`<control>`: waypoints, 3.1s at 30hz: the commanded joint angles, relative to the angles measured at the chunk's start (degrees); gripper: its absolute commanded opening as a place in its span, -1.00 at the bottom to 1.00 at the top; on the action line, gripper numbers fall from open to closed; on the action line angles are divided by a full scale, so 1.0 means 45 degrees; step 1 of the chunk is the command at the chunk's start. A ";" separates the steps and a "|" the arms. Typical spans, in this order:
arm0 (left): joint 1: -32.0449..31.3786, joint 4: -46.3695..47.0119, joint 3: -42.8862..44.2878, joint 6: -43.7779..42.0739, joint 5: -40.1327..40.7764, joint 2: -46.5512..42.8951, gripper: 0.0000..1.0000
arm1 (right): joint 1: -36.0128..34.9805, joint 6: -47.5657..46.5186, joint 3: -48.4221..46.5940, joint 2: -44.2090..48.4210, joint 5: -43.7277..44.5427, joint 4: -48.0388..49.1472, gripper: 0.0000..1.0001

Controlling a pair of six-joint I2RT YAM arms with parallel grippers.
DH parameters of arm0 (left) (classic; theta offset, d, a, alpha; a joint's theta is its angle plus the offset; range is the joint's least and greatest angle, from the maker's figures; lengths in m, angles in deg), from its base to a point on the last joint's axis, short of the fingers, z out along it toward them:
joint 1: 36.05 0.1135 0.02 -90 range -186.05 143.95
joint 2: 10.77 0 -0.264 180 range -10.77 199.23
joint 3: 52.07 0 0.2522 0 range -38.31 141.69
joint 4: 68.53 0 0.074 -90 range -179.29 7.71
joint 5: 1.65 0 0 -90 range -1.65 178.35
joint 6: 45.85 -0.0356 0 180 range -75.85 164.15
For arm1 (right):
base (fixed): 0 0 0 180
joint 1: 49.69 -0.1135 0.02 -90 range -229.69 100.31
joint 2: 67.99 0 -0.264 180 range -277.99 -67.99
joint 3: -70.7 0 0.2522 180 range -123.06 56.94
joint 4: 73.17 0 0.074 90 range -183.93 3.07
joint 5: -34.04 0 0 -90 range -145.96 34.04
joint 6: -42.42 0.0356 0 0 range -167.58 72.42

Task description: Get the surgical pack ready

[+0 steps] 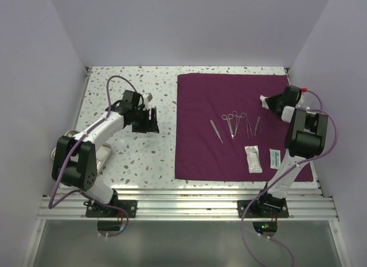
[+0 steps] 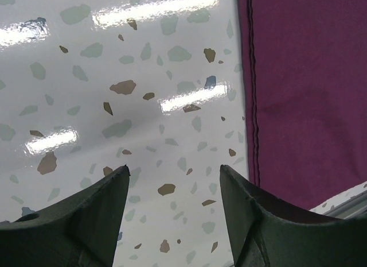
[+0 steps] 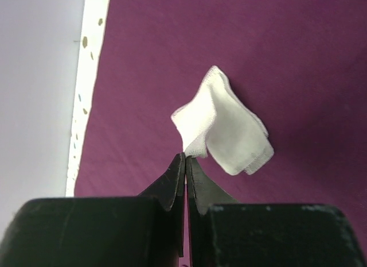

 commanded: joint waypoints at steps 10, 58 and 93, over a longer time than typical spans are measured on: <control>0.0024 0.0533 0.0215 -0.0373 -0.0397 0.0098 0.36 | 0.0076 -0.0750 0.0236 -0.0205 0.0412 0.0067 -1.00; 0.0121 0.0572 0.0196 -0.0393 -0.0670 0.0196 0.36 | 0.0115 -0.1180 -0.0487 -0.0459 0.0724 -0.1025 -1.00; 0.0278 0.0553 0.0235 -0.0334 -0.0963 0.0371 0.36 | 0.0505 -0.3935 -0.2011 -0.1240 -0.0682 -0.3507 -0.02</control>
